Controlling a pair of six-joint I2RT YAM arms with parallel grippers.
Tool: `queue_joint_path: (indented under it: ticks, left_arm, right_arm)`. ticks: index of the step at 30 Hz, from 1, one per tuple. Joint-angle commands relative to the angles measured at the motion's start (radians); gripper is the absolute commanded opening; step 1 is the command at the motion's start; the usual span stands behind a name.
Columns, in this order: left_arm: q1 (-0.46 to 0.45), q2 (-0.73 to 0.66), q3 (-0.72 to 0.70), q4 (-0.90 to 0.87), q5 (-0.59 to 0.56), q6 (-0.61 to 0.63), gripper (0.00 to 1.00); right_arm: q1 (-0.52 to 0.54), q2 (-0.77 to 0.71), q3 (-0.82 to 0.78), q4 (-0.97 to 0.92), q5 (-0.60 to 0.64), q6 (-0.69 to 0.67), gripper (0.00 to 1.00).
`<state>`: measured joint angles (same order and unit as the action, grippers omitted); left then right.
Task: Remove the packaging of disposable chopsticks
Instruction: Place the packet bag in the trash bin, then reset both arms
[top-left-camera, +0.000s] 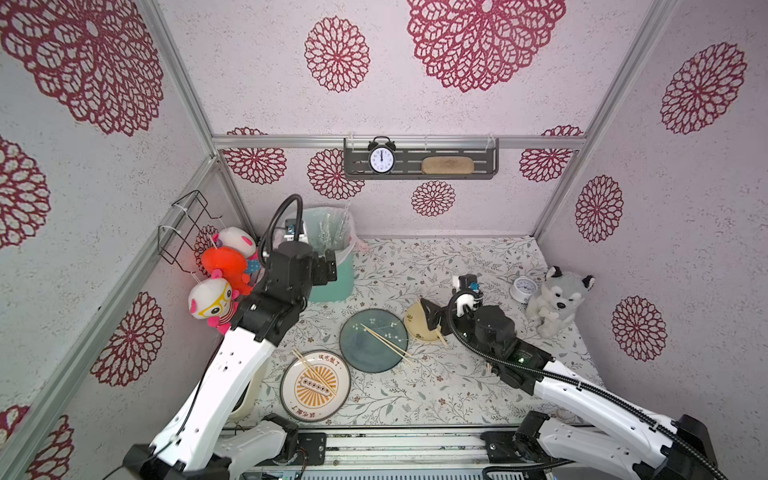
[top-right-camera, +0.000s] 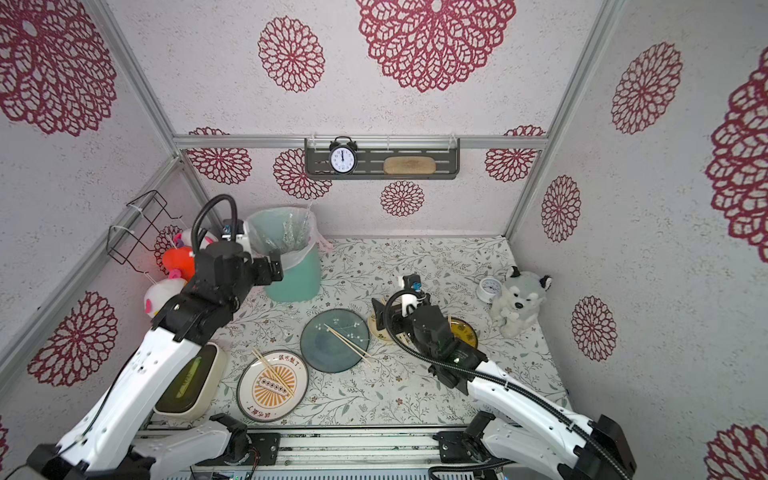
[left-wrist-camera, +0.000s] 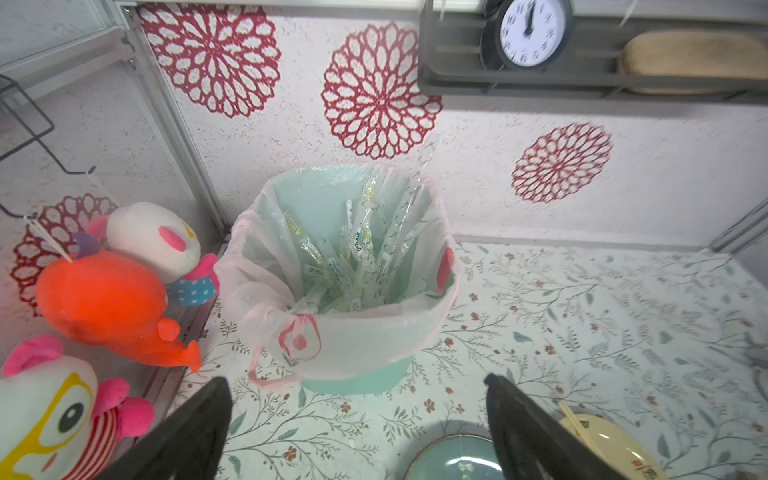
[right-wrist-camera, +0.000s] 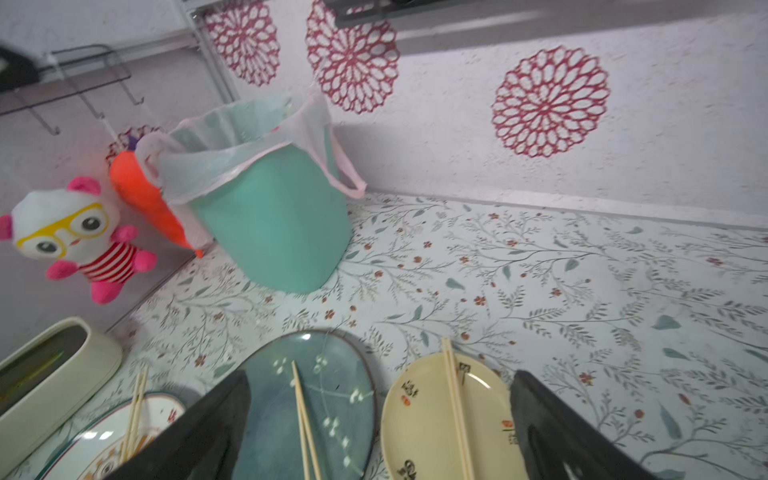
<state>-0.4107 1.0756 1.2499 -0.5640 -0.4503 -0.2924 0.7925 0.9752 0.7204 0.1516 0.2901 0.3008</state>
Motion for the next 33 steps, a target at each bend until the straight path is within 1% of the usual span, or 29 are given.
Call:
queue_joint_path:
  ticks: [1, 3, 4, 6, 7, 9, 11, 12, 13, 14, 15, 16, 17, 18, 20, 21, 22, 23, 25, 27, 29, 30, 32, 33]
  left_arm:
    - [-0.011, -0.165, -0.239, 0.152, 0.022, -0.087, 0.98]
    - [-0.012, -0.266, -0.372, 0.225, 0.036, -0.109, 0.98]
    - [-0.012, -0.287, -0.414, 0.232, 0.037, -0.123, 0.98]
    - [-0.019, -0.271, -0.457, 0.205, 0.021, -0.131, 0.98]
    - [-0.022, -0.257, -0.477, 0.2, 0.002, -0.124, 0.98]
    - [-0.023, -0.26, -0.537, 0.231, -0.064, -0.102, 0.98]
    - [-0.023, -0.296, -0.608, 0.254, -0.162, -0.082, 0.98]
    - [-0.019, -0.321, -0.666, 0.315, -0.211, -0.051, 0.98]
    - [-0.014, -0.342, -0.742, 0.421, -0.238, -0.005, 0.98]
    - [-0.006, -0.357, -0.806, 0.529, -0.236, 0.04, 0.98]
    - [-0.001, -0.368, -0.872, 0.631, -0.208, 0.084, 0.98]
    - [0.007, -0.365, -0.937, 0.753, -0.199, 0.141, 0.98]
    - [0.018, -0.355, -0.966, 0.851, -0.224, 0.162, 0.98]
    - [0.029, -0.346, -0.954, 0.827, -0.244, 0.156, 0.98]
    - [0.063, -0.29, -0.968, 0.919, -0.288, 0.227, 0.98]
    - [0.092, -0.249, -0.987, 1.002, -0.273, 0.273, 0.98]
    - [0.123, -0.21, -1.003, 1.059, -0.236, 0.296, 0.98]
    - [0.174, -0.162, -1.013, 1.127, -0.181, 0.295, 0.98]
    - [0.279, -0.036, -1.024, 1.262, -0.11, 0.233, 0.98]
    - [0.397, 0.127, -1.033, 1.445, 0.035, 0.189, 0.99]
    - [0.44, 0.241, -1.015, 1.571, 0.121, 0.19, 0.94]
    - [0.454, 0.274, -0.992, 1.555, 0.16, 0.21, 0.92]
    - [0.473, 0.329, -0.939, 1.504, 0.195, 0.2, 0.92]
    - [0.48, 0.366, -0.926, 1.517, 0.212, 0.2, 0.92]
  right_arm:
    - [-0.108, -0.047, 0.028, -0.063, -0.049, 0.04, 0.98]
    - [-0.19, -0.077, 0.011, -0.083, -0.041, 0.039, 0.98]
    - [-0.238, -0.084, 0.011, -0.107, -0.024, 0.036, 0.98]
    - [-0.329, -0.087, -0.001, -0.134, 0.017, 0.013, 0.98]
    - [-0.367, -0.086, -0.023, -0.119, 0.041, -0.02, 0.98]
    - [-0.419, -0.082, -0.103, -0.036, 0.119, -0.065, 0.98]
    - [-0.456, -0.077, -0.233, 0.126, 0.188, -0.126, 0.98]
    - [-0.471, -0.075, -0.3, 0.212, 0.228, -0.142, 0.98]
    - [-0.492, -0.075, -0.357, 0.291, 0.241, -0.17, 0.97]
    - [-0.508, -0.078, -0.401, 0.36, 0.23, -0.203, 0.96]
    - [-0.529, -0.074, -0.447, 0.442, 0.227, -0.228, 0.96]
    - [-0.551, -0.058, -0.479, 0.513, 0.233, -0.235, 0.96]
    - [-0.573, -0.036, -0.5, 0.564, 0.23, -0.24, 0.96]
    - [-0.595, 0.003, -0.517, 0.629, 0.227, -0.262, 0.96]
    - [-0.627, 0.089, -0.517, 0.683, 0.211, -0.286, 0.98]
    - [-0.638, 0.135, -0.518, 0.721, 0.206, -0.292, 0.98]
    - [-0.645, 0.177, -0.526, 0.764, 0.196, -0.294, 0.98]
    - [-0.653, 0.228, -0.535, 0.831, 0.182, -0.295, 0.98]
    - [-0.665, 0.318, -0.54, 0.934, 0.165, -0.299, 0.98]
    - [-0.667, 0.368, -0.519, 0.968, 0.154, -0.32, 0.98]
    - [-0.689, 0.395, -0.515, 0.998, 0.138, -0.294, 0.98]
    - [-0.708, 0.421, -0.518, 1.029, 0.113, -0.278, 0.98]
    - [-0.718, 0.494, -0.501, 1.056, 0.108, -0.264, 0.98]
    - [-0.72, 0.543, -0.506, 1.102, 0.087, -0.273, 0.98]
